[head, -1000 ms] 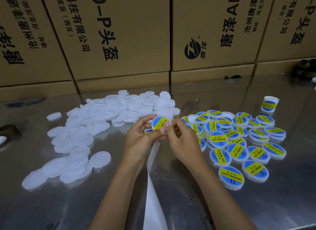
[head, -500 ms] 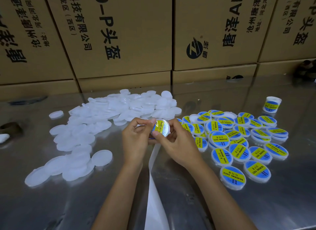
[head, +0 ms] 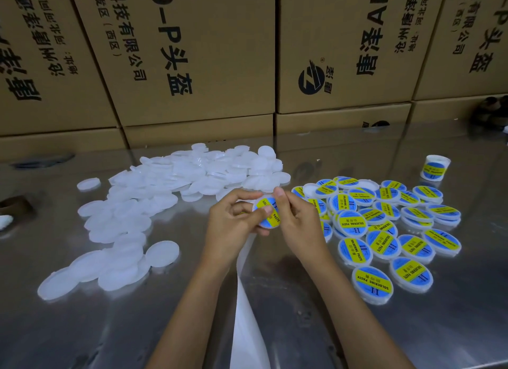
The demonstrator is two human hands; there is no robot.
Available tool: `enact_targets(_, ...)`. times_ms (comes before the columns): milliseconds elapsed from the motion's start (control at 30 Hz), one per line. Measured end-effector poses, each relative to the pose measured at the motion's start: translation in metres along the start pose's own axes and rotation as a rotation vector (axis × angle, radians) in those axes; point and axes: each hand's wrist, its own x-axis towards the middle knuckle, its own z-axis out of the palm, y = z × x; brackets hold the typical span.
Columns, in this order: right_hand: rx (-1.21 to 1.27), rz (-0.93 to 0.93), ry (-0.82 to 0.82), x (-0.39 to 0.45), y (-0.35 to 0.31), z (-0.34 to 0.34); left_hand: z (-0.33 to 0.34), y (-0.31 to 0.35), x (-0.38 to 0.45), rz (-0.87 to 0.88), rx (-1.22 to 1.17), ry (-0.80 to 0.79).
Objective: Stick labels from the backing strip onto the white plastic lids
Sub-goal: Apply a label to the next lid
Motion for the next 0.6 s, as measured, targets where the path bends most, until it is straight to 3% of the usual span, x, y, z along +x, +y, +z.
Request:
enact_targets(133,0.113,0.091,-0.132,-0.0031,-0.0031,0.0043,-0.0017,-0.0018,0.0003,0.024,-0.055,0.136)
enact_targets(300,-0.169,0.029,-0.148,-0.0065,0.0046,0.0074,-0.0048,-0.0028,0.0033,0.019,-0.121,0.22)
enact_targets(400,-0.246,-0.023,-0.057,-0.0063,0.0045,0.0065,-0.0033,-0.0039,0.0027,-0.017,-0.175,0.157)
enact_targets(600,-0.3,-0.017,0.076,-0.0013,0.0051,0.0,-0.0058,0.0002,0.0016,-0.027,-0.067,-0.061)
